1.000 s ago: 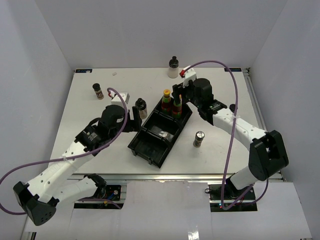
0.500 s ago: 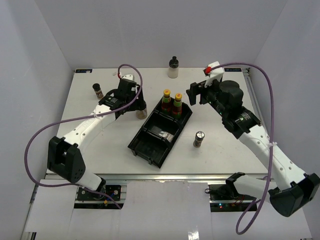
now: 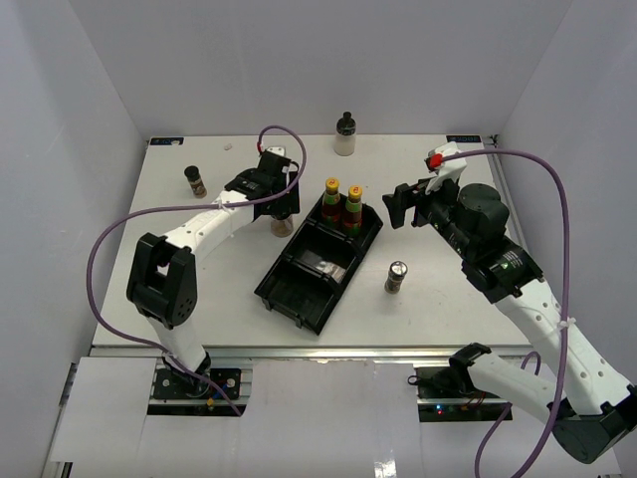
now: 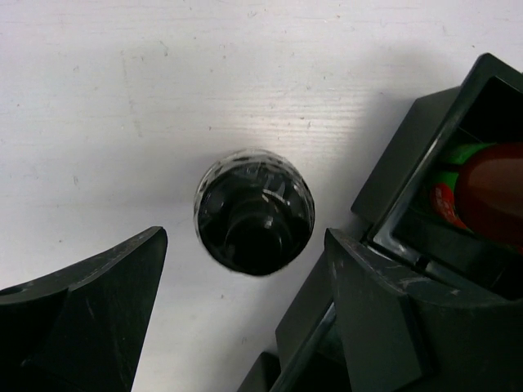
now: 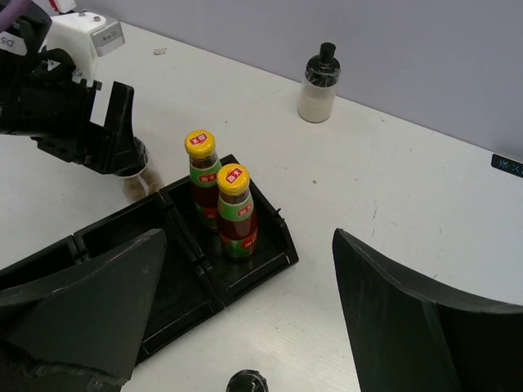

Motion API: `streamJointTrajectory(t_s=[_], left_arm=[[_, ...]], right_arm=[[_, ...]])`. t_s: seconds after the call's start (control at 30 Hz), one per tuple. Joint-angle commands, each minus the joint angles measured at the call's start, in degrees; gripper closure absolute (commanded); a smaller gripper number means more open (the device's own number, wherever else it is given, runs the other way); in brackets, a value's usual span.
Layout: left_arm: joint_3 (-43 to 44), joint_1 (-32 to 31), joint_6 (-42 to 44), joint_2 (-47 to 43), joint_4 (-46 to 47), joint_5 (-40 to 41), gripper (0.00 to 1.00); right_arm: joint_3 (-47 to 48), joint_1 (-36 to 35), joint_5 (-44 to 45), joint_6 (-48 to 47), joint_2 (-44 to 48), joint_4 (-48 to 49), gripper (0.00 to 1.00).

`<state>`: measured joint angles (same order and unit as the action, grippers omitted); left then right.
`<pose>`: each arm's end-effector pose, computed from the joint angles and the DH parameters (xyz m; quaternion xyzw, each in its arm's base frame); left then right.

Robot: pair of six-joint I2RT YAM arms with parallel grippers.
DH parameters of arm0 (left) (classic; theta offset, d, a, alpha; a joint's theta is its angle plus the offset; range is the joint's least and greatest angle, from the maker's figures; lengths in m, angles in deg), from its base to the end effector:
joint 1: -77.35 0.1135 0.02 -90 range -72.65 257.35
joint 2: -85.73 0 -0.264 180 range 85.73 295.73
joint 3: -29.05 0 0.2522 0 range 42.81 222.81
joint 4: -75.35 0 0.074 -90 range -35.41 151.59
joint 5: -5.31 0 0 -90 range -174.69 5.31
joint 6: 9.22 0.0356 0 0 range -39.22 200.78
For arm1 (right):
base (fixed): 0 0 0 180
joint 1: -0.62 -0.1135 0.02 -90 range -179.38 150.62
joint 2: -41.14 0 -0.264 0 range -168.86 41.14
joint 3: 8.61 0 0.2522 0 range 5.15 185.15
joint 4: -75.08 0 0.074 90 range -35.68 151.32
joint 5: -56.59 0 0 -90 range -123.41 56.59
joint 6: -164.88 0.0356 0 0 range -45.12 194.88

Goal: Organize the condiment bottles

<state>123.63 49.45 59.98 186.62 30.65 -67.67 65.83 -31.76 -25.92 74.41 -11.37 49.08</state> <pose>0.3482 -0.1726 0.2611 0.0084 0.9336 -0.0090 0.3582 0.1733 0.1044 0.4094 -0.1638 0.7130 0.1410 0.6670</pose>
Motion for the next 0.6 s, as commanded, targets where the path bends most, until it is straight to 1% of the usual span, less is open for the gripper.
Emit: streamJointTrajectory(t_s=[0.0, 0.1, 0.17, 0.27, 0.3, 0.33, 0.4, 0.5, 0.53, 0.57], left_arm=[[3.0, 0.0, 0.8, 2.6, 1.0, 1.9, 0.13], [2.5, 0.1, 0.9, 3.7, 1.7, 2.7, 0.14], [2.4, 0.2, 1.3, 4.3, 2.0, 2.8, 0.17], [1.7, 0.2, 1.6, 4.6, 2.8, 2.6, 0.24], [1.4, 0.2, 1.6, 4.5, 2.9, 2.7, 0.29], [1.1, 0.2, 1.6, 4.3, 3.1, 2.9, 0.37], [0.8, 0.1, 1.6, 3.9, 3.1, 3.5, 0.62], [2.1, 0.3, 1.6, 3.4, 0.9, 4.6, 0.80], [2.9, 0.3, 1.6, 3.3, -0.1, 5.1, 0.87], [4.1, 0.3, 1.6, 3.1, -1.6, 5.7, 0.97]], right_arm=[[-0.9, -0.4, 0.5, 0.0, 1.7, 1.0, 0.11], [-0.9, -0.4, 1.2, 0.0, 2.1, 1.2, 0.11], [-0.9, -0.5, 1.3, 0.0, 2.4, 1.3, 0.11], [-0.8, -0.6, 1.4, 0.0, 2.9, 1.3, 0.11], [-0.7, -0.6, 1.5, 0.0, 3.0, 1.3, 0.11], [-0.7, -0.5, 1.7, 0.0, 3.0, 1.3, 0.11], [-0.6, -0.5, 1.9, 0.0, 3.1, 1.3, 0.11], [-0.6, -0.5, 2.1, 0.0, 3.0, 1.3, 0.11], [-0.5, -0.5, 2.2, 0.0, 2.9, 1.3, 0.11], [-0.3, -0.6, 2.2, 0.0, 2.8, 1.2, 0.11]])
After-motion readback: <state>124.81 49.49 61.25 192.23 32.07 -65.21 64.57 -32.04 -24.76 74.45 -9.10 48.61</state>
